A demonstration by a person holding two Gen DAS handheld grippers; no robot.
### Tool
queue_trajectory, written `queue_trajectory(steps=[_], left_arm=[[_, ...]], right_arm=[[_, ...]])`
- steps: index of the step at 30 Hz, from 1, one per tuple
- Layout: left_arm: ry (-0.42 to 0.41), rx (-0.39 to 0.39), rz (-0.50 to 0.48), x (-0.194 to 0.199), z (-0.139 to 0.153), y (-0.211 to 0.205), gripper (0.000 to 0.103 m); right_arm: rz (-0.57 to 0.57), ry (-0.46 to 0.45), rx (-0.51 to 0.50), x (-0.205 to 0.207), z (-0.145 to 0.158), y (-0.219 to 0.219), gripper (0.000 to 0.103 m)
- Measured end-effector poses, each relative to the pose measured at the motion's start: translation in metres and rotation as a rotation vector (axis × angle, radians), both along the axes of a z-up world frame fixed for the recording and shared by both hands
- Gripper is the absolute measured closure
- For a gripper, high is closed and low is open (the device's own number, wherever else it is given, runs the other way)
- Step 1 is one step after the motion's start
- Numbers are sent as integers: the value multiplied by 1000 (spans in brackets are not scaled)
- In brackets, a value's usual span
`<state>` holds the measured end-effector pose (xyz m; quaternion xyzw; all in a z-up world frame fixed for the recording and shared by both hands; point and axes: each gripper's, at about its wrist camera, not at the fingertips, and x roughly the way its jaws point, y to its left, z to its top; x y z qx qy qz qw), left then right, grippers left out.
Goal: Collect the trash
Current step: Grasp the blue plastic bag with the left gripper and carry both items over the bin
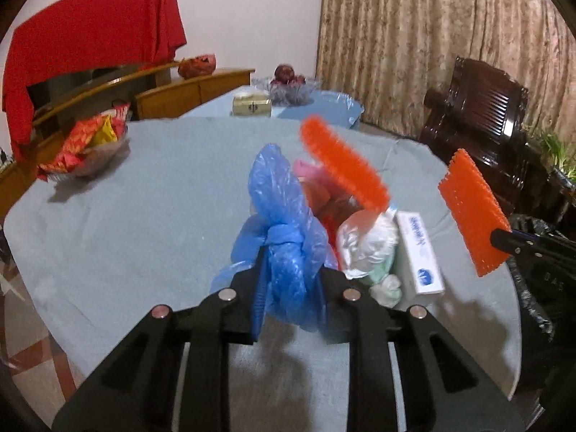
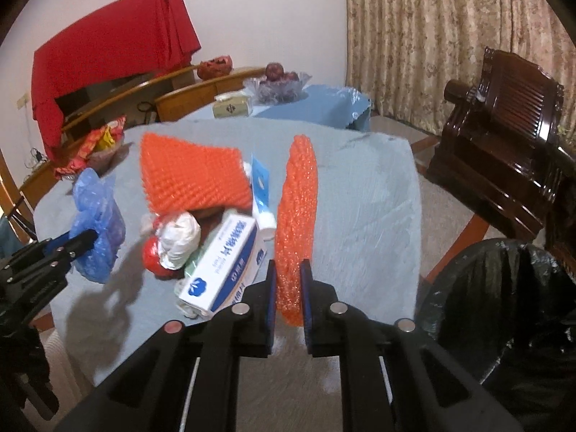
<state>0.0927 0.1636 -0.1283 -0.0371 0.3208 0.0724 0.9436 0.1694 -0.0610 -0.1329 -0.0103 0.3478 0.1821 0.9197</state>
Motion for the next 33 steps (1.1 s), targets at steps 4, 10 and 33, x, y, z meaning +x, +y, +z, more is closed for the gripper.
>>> queue_trajectory(steps=[4,10,33], left_arm=[[-35,1,-40,-8,23,-21,82],[-70,-20,-156,-7,46,-67,81],[-85,-54,-600,33,40,-272,81]], right_arm=[[-13,-26,20,-10,16,-11,91],[-59,-69,29,-30,37,-41,91],[-422,-57,-10,-78,38,-215,91]])
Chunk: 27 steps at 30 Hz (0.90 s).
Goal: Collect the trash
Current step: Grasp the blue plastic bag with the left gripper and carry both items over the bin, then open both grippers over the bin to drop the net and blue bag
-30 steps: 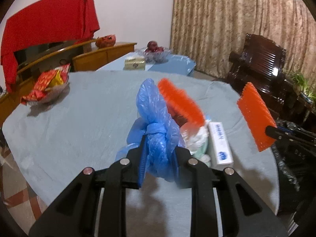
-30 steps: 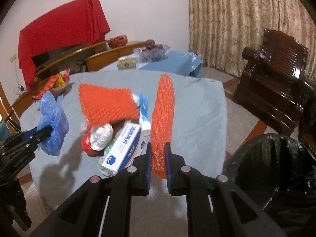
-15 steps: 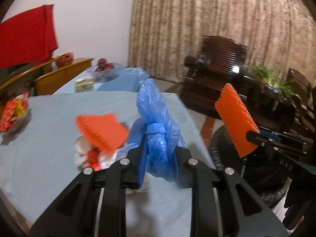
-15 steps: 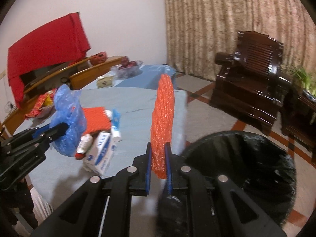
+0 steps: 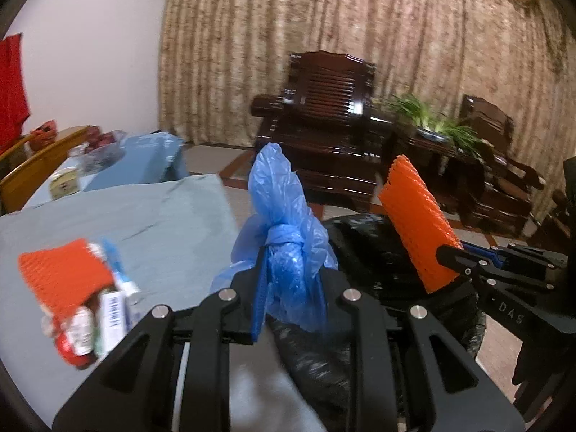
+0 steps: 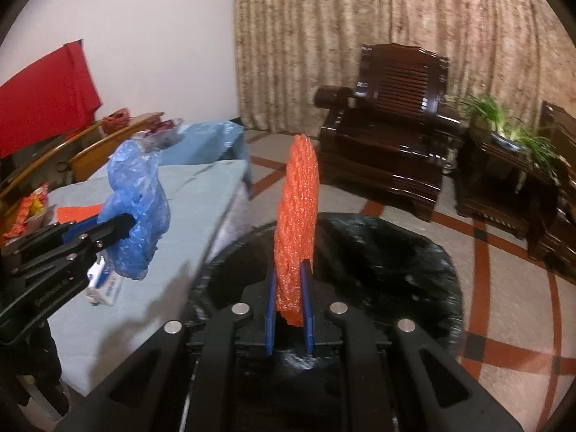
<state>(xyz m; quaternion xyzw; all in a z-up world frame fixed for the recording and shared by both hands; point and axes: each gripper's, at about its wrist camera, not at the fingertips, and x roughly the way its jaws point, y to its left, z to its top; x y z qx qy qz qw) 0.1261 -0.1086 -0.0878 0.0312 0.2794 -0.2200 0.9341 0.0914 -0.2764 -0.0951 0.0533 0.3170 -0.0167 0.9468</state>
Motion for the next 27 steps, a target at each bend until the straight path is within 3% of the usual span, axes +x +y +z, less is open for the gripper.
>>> queue_trajectory(steps=[12,15,16,17,20,22,25,26,27], left_arm=[[47,-1,-121,24,-32,-65,80],[64,-8,-143,27,-39,-72,69],[67,-12,-148,26,-39,-73,55],[69,-23,-149,26,-40,-72,47],[68,-31,-148,24,-40,-67,36],[63,-33,-131,25,-38,-60,29],[49,-32,-98,24,-31,-44,20],[40,-30,-80,23,-28,-36,17],[31,-28,-62,21,-24,-28,16]], right_arm=[[-94,60,-1,2,-27,-46,90],[-111,71,-2,0,-32,-52,87],[-120,75,-3,0,-34,-54,84],[-130,78,-3,-1,-35,-57,77],[-152,74,2,-5,-36,-64,65],[-158,68,-3,-6,-35,-66,52],[-165,48,-13,-8,-32,-64,28],[-169,44,-14,-8,-30,-62,16],[-170,37,-12,-8,-28,-60,10]])
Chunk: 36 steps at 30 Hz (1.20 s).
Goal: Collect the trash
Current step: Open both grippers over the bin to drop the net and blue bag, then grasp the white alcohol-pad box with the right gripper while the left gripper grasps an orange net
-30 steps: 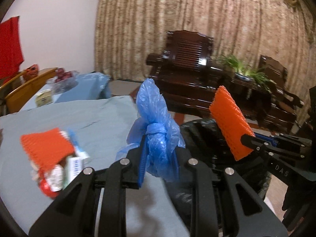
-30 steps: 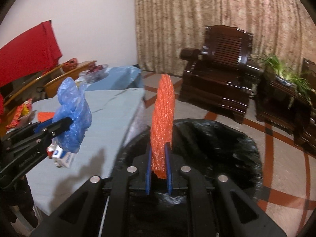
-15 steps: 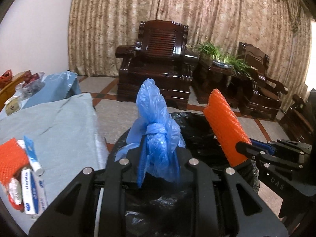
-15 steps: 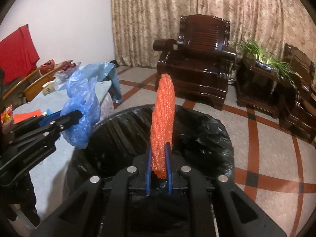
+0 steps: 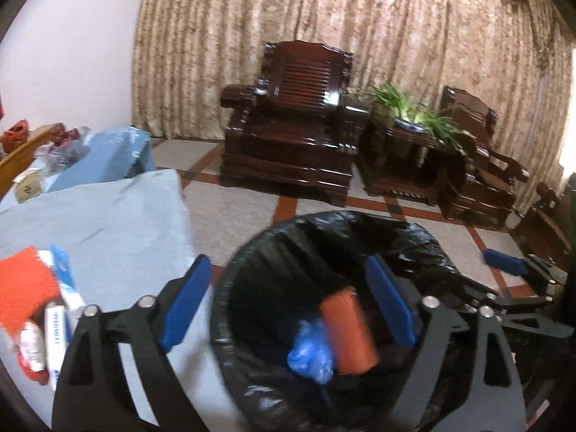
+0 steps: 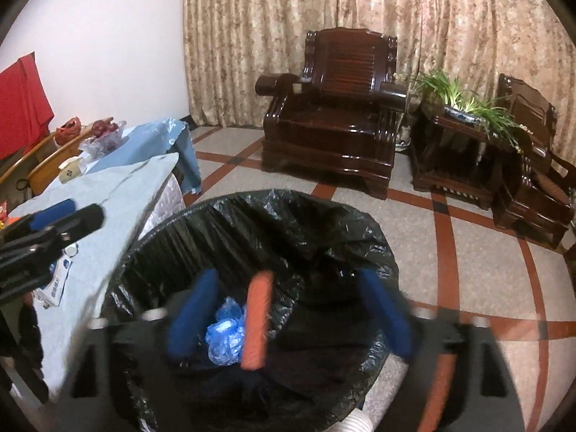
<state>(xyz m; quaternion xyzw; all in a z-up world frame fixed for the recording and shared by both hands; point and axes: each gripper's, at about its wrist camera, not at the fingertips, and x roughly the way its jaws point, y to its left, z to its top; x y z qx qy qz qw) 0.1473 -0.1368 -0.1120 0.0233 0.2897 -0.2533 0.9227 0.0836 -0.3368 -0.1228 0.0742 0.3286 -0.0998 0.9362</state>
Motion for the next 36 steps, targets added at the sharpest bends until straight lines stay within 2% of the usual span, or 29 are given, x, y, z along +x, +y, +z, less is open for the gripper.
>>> queue_trajectory(steps=[3,12,18,25,36], left_arm=[[-18,11,50,0,10,24,13],[-52,39,246,-20,28,113,11],[-63,60,384,-35,33,174,11],[-63,99,504,-43,28,235,11],[-14,115,602,-45,3,298,11]], right_arm=[[19,-24,8,2,8,9,6],[154,-86,34,19,30,69,6],[242,-102,47,34,33,116,6],[350,-104,48,51,27,177,6],[448,-61,88,76,-2,260,6]])
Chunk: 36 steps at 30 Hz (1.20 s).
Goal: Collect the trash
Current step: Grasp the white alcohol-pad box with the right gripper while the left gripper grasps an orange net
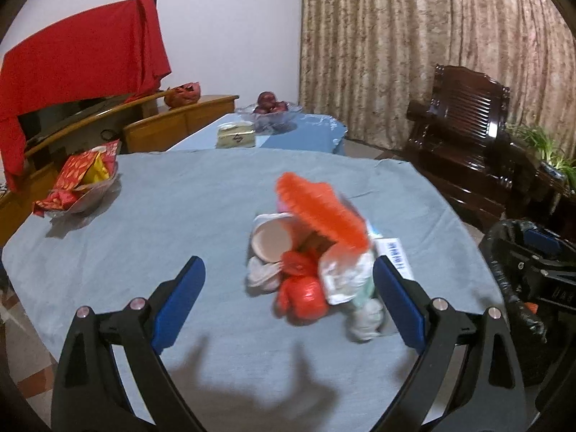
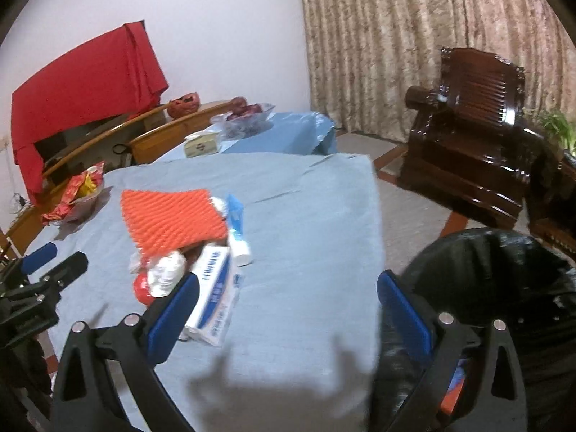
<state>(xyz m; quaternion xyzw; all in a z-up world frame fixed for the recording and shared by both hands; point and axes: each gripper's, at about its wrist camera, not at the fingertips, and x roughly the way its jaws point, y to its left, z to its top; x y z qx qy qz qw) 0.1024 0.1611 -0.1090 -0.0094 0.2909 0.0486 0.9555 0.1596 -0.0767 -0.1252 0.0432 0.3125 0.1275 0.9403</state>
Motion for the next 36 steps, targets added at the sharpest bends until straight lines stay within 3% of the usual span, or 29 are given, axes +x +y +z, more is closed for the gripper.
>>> queue_trajectory(steps=[4,11,17,23,28,30,36], left_arm=[[14,4,15,0,-8,10,11],[33,-2,39,0,-16,23,11],[40,-9,56,2,-20,29,11],[61,-27,58,5,-28,32,11],[61,-30,57,6,-30,31,11],[60,-28,56,7,-31,30,11],[58,-43,43,10,-31,20,11]], right_arm=[[36,28,-9,5,-13,26,7],[122,95,-54,13,-45,73,17],[122,131,-68,19,-60,77,32],[90,153,-92,20,-68,74,33],[117,171,-84,29,-77,82,56],[125,172,-77,32,-77,84,72],[126,154,-52,30,-66,71,74]])
